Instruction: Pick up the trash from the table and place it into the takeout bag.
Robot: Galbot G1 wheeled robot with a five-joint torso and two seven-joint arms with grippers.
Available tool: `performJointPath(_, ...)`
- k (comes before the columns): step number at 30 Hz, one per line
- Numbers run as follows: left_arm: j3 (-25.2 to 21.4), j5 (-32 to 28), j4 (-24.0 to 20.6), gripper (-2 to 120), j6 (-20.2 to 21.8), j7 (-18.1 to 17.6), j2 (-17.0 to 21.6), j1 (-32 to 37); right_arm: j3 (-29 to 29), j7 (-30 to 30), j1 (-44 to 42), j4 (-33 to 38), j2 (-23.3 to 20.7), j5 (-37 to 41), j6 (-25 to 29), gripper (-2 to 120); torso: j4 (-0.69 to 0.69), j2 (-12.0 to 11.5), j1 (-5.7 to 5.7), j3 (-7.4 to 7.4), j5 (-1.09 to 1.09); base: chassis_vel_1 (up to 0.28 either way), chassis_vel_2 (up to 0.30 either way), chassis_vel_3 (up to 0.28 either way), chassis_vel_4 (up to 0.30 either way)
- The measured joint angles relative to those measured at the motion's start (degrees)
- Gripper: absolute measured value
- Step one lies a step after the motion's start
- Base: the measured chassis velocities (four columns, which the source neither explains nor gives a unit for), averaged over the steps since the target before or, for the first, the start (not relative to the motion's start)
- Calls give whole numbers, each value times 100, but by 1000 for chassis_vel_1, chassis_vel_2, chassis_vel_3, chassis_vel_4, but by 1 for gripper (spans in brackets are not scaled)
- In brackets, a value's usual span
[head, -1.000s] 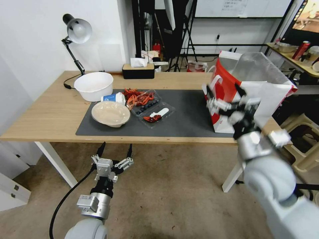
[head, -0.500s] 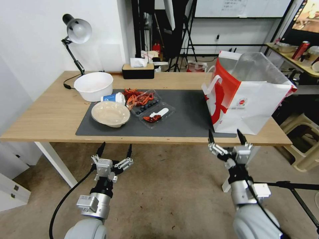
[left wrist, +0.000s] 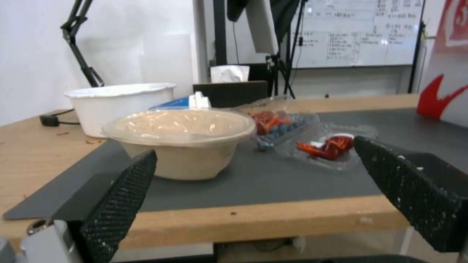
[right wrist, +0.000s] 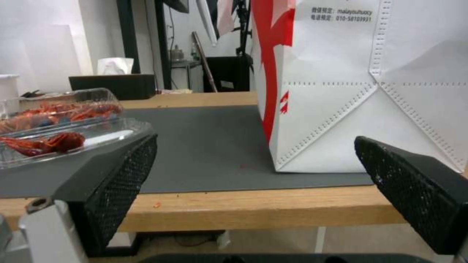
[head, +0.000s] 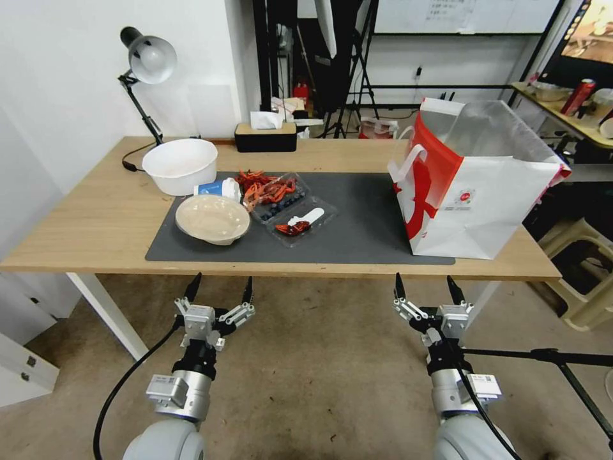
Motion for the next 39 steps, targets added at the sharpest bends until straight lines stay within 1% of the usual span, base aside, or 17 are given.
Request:
performJointPath(3, 41, -232, 72, 100, 48, -106, 114, -154, 19, 2, 3, 2, 8, 6, -1, 100, 0, 0, 0, 0, 0, 0, 0, 0, 0)
performJointPath(5, 131, -678, 104, 100, 288, -375, 290, -372, 32, 4, 18, 5, 11, 10, -4, 100, -1, 0, 0, 0, -1, 0, 0, 0, 0)
performJointPath(7, 145, -860, 104, 99, 394, -454, 348, -436, 33, 4, 24, 6, 11, 10, -5, 100, -1, 0, 0, 0, 0, 0, 0, 0, 0)
performJointPath(8, 162, -1189, 105, 99, 589, -602, 452, -606, 31, 4, 28, 6, 13, 10, -7, 100, 2, 0, 0, 0, 0, 0, 0, 0, 0)
performJointPath(9, 162, -1471, 103, 99, 729, -704, 546, -763, 29, 4, 29, 6, 20, 10, -9, 100, -1, 0, 0, 0, 0, 0, 0, 0, 0)
performJointPath(10, 162, -1471, 103, 99, 729, -704, 546, -763, 29, 4, 29, 6, 20, 10, -9, 100, -1, 0, 0, 0, 0, 0, 0, 0, 0)
performJointPath(13, 151, -2366, 59, 99, 1348, -1051, 835, -1137, 17, 4, 28, 7, 51, 0, -12, 100, 0, 0, 1, 0, 0, 0, 0, 0, 0)
performJointPath(14, 151, -2366, 59, 99, 1348, -1051, 835, -1137, 17, 4, 28, 7, 51, 0, -12, 100, 0, 0, 1, 0, 0, 0, 0, 0, 0)
performJointPath(15, 149, -2558, 46, 99, 1479, -1141, 887, -1200, 13, 4, 28, 7, 59, -5, -14, 100, 0, 0, 0, 0, 0, 0, 0, 0, 0)
performJointPath(18, 142, -3275, 63, 99, 1948, -1590, 1092, -1497, -7, 4, 38, 7, 83, -21, -18, 100, 0, 0, 0, 0, 0, 0, 0, 0, 0)
performJointPath(23, 139, -3641, 230, 99, 2130, -1833, 1227, -1750, -24, 4, 56, 3, 95, -35, -22, 100, 0, 0, 0, 0, 0, 0, 0, 0, 0)
performJointPath(26, 153, -3922, 464, 99, 2220, -2017, 1361, -2021, -41, 3, 78, -11, 107, -45, -26, 100, 0, 0, 1, 0, -1, 0, 0, 0, 0)
performJointPath(33, 203, -4262, 702, 99, 2318, -2227, 1502, -2347, -47, 6, 86, -35, 123, -66, -28, 100, 0, 0, 0, 0, 0, 0, 0, 0, 0)
performJointPath(35, 221, -4307, 740, 98, 2338, -2261, 1527, -2400, -47, 7, 86, -42, 128, -69, -27, 100, 0, 0, 0, 0, 0, 0, 0, 0, 0)
performJointPath(37, 254, -4348, 804, 95, 2359, -2305, 1568, -2482, -47, 11, 88, -57, 141, -79, -25, 100, 0, 0, 0, 0, 1, 0, 0, 0, 0)
performJointPath(38, 284, -4370, 844, 90, 2372, -2332, 1594, -2535, -48, 15, 89, -72, 147, -91, -24, 100, 0, 0, 0, 0, 0, 0, 0, 0, 0)
performJointPath(39, 284, -4370, 844, 90, 2372, -2332, 1594, -2535, -48, 15, 89, -72, 147, -91, -24, 100, 0, 0, 0, 0, 0, 0, 0, 0, 0)
